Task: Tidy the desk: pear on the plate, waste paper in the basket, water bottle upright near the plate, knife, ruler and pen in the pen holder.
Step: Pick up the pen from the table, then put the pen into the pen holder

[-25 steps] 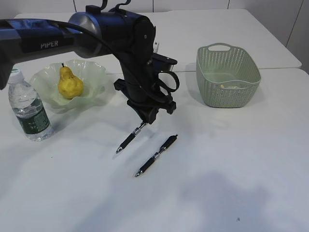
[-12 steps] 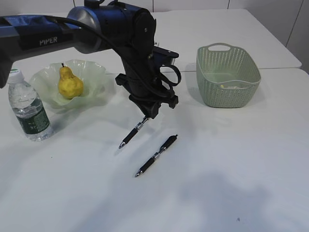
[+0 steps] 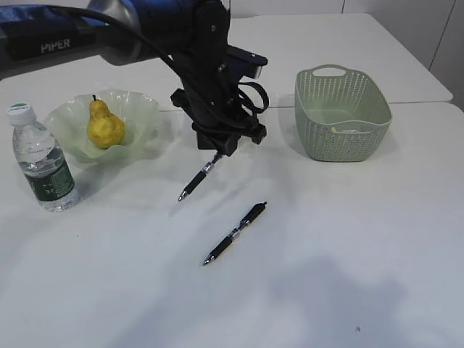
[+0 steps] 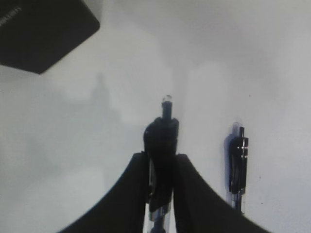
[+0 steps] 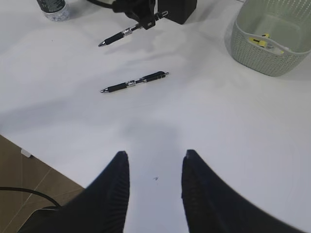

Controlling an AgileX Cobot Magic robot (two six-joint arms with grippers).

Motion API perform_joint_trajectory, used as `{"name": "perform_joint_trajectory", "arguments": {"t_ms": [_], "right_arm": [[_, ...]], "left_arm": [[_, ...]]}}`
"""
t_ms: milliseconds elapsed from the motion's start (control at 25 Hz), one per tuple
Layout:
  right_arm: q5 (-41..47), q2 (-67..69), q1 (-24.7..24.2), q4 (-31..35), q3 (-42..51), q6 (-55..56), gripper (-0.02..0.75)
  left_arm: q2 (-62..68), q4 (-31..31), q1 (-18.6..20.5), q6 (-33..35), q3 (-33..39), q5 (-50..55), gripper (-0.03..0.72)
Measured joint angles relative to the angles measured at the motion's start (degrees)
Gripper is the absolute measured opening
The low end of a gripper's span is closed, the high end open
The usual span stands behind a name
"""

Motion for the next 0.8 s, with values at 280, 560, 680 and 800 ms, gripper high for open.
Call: {"name": "perform_joint_trajectory", "arguments": {"t_ms": [280,560,680,800], "right_arm": [[0.0,0.0,0.0,0.0,0.0,0.0,0.3],[-0.1,0.0,0.0,0.0,0.0,0.0,0.3],[-0.2,0.0,0.0,0.0,0.0,0.0,0.3],[-0.2,0.0,0.0,0.0,0.0,0.0,0.3]], "left_arm": [[-3.0,0.6,0.7,0.0,0.0,-2.5,0.086],[-5.4,0.7,2.5,0.6,0.0,-4.9,0.086],[-5.9,0.7,3.1,0.9,0.0,-6.4,0.086],[-6.0,0.7,3.6,1.0,0.0,-8.6,0.085]]}}
